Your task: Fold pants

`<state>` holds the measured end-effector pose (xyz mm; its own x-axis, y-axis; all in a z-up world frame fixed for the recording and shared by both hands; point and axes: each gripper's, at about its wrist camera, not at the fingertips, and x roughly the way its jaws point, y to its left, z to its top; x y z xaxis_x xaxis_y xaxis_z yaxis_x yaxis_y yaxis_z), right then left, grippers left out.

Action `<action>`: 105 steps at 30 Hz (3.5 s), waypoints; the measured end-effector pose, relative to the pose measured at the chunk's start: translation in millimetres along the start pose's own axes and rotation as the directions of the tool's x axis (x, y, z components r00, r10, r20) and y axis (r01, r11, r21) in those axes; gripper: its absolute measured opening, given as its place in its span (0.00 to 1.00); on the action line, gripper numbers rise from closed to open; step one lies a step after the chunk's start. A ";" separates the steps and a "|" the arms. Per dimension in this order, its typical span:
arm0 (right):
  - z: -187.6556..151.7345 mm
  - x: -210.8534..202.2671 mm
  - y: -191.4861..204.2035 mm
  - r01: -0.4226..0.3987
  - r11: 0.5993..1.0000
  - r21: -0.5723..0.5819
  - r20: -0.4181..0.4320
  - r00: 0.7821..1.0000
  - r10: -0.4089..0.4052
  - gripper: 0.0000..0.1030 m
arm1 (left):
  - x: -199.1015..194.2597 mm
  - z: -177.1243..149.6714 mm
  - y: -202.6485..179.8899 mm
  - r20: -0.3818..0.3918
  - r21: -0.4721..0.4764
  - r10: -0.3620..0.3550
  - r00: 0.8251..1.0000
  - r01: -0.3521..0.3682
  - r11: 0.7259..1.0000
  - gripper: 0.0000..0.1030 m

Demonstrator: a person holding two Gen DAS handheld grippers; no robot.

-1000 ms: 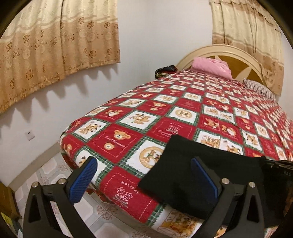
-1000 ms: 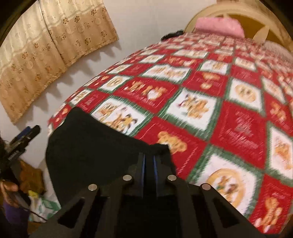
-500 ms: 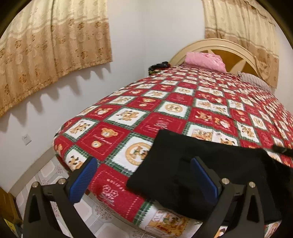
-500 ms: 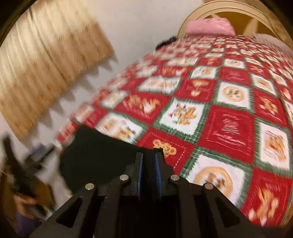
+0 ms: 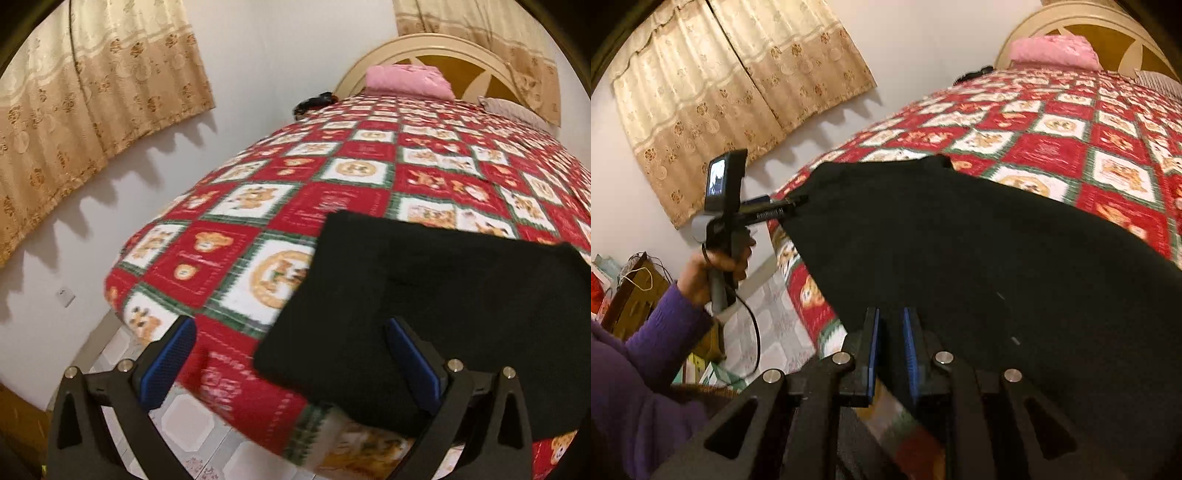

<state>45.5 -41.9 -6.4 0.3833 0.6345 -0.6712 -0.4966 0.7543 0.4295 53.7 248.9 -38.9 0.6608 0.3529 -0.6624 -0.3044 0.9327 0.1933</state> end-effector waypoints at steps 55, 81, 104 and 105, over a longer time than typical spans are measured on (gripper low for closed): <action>-163.6 -329.2 -176.9 0.604 0.460 0.651 0.161 0.482 -0.861 0.58 | -94.0 -22.3 -272.8 -0.075 0.260 -0.515 0.854 0.515 0.817 1.00; -150.7 -312.8 -168.5 0.681 0.402 0.613 0.097 0.440 -0.893 0.26 | -93.1 -24.8 -271.1 -0.054 0.264 -0.519 0.853 0.513 0.817 1.00; -144.4 -312.5 -175.0 0.625 0.473 0.621 0.143 0.503 -0.852 0.12 | -93.3 -25.4 -269.4 -0.038 0.268 -0.520 0.854 0.510 0.818 1.00; -137.4 -307.1 -168.3 0.636 0.490 0.596 0.152 0.509 -0.847 0.11 | -93.2 -25.3 -269.2 -0.038 0.267 -0.521 0.853 0.511 0.817 1.00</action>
<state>-95.6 -386.9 44.4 0.7342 -0.2900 -0.6140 0.4651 0.8736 0.1435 56.7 -36.9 -47.5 0.6960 -0.1877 -0.6931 0.2723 0.9621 0.0130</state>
